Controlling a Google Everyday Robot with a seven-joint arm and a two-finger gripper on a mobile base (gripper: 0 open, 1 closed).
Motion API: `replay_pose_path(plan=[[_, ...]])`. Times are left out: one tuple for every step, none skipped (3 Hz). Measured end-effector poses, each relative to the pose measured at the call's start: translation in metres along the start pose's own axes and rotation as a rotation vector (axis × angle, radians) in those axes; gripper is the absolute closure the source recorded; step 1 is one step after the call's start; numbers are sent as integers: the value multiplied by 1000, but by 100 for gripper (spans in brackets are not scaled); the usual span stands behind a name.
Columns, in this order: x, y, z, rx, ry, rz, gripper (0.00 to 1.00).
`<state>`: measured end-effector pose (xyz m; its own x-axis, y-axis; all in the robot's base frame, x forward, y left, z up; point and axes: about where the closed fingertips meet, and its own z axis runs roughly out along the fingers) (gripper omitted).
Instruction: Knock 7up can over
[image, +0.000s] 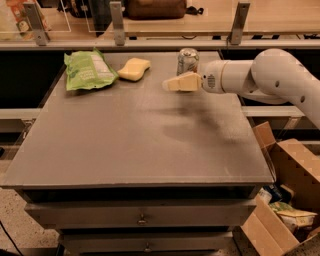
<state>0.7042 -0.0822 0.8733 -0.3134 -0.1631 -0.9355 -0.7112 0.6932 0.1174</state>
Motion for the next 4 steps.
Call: replay_pose_path(plan=[[-5,2,9,-8,-26,-9,0],[-8,4,21,-18,-42,-31,0],[-8,-4,42,-4,-48,-42,0],[-5,-10,62,14,-45,-55,0]])
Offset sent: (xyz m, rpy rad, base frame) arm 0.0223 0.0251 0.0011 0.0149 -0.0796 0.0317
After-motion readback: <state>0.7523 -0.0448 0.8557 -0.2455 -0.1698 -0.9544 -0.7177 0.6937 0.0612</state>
